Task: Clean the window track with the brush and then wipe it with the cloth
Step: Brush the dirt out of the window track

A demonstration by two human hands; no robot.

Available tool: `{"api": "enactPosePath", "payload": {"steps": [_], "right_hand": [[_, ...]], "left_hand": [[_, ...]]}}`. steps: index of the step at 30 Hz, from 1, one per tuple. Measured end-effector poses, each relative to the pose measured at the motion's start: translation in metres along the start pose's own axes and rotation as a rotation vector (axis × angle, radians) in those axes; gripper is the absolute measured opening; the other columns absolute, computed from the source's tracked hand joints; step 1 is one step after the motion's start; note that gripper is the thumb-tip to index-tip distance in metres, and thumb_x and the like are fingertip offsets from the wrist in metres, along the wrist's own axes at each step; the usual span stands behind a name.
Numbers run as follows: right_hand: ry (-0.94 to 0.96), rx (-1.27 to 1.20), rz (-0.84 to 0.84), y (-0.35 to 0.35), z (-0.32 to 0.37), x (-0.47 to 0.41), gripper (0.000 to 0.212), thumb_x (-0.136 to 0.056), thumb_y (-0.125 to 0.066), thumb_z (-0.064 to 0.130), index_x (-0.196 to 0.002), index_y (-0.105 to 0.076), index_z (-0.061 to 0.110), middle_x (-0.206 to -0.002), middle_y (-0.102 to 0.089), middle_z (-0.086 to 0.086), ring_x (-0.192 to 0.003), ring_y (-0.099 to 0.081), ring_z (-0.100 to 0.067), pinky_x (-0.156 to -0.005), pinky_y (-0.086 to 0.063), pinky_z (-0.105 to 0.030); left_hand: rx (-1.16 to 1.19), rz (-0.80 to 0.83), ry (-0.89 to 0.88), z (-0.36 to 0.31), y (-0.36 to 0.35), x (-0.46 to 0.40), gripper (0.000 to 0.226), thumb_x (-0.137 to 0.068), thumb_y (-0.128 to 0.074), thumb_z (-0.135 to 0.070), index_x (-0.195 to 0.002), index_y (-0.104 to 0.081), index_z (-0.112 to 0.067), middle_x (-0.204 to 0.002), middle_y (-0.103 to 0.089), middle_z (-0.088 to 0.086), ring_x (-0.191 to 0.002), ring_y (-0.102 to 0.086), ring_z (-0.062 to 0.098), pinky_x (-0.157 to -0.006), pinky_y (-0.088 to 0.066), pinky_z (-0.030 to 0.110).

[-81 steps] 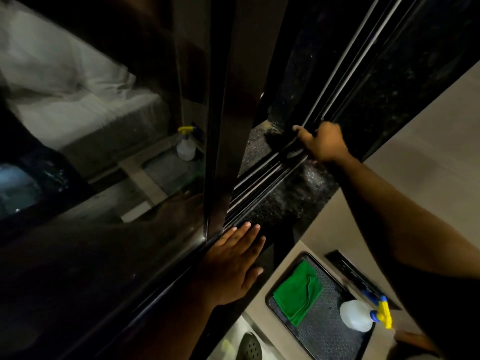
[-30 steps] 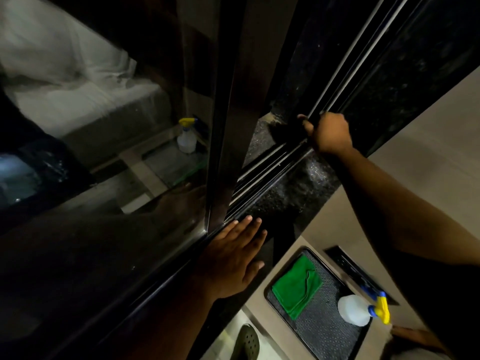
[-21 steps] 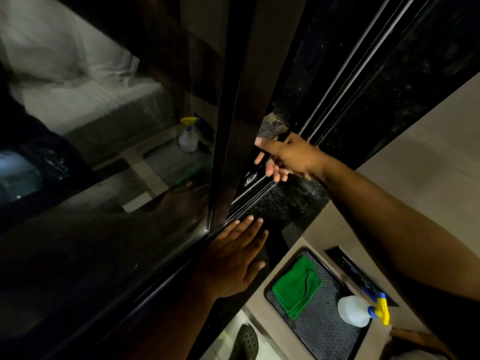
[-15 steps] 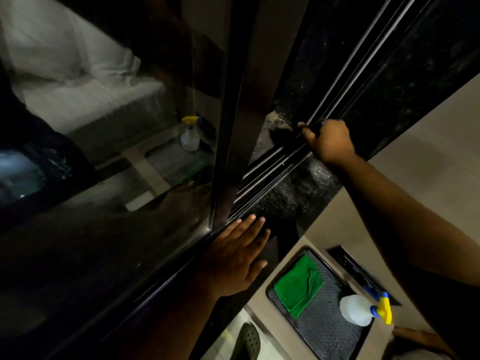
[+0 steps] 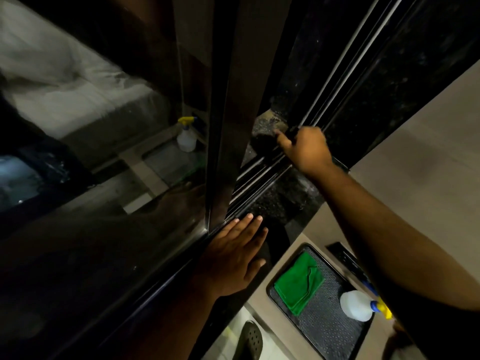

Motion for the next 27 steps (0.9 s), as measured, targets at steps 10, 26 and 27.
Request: {"api": "enactPosePath", "payload": {"steps": [10, 26, 27], "right_hand": [[0.003, -0.341, 0.184, -0.022, 0.014, 0.021, 0.038, -0.093, -0.057, 0.043, -0.078, -0.068, 0.010, -0.060, -0.067, -0.011, -0.052, -0.065, -0.025, -0.046, -0.050, -0.035], [-0.085, -0.254, -0.039, 0.053, -0.024, -0.011, 0.052, -0.085, -0.063, 0.054, -0.062, -0.065, 0.008, -0.053, -0.068, -0.012, -0.049, -0.068, -0.024, -0.047, -0.058, -0.035], [-0.053, -0.384, -0.046, 0.058, -0.018, -0.011, 0.052, -0.082, -0.064, 0.057, -0.060, -0.065, 0.010, -0.048, -0.066, -0.011, -0.044, -0.067, -0.024, -0.041, -0.055, -0.033]], "left_hand": [[-0.013, 0.011, -0.001, 0.001, -0.003, 0.000, 0.063, -0.098, -0.026, -0.050, -0.152, -0.025, -0.017, -0.161, -0.020, 0.008, -0.148, -0.016, 0.026, -0.119, -0.021, 0.046], [-0.016, -0.007, -0.008, -0.001, 0.000, 0.001, 0.062, -0.098, -0.029, -0.049, -0.150, -0.031, -0.016, -0.160, -0.024, 0.009, -0.148, -0.020, 0.027, -0.119, -0.022, 0.046], [-0.020, -0.006, -0.007, 0.000, -0.001, 0.000, 0.062, -0.098, -0.029, -0.050, -0.151, -0.029, -0.017, -0.160, -0.022, 0.009, -0.148, -0.018, 0.026, -0.119, -0.021, 0.046]]}}
Point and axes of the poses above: each hand's wrist, its own x-axis away from the middle knuckle, its own y-axis out of the back of the hand, z = x × y, the point moved 8 cm from there along -x, towards the middle knuckle
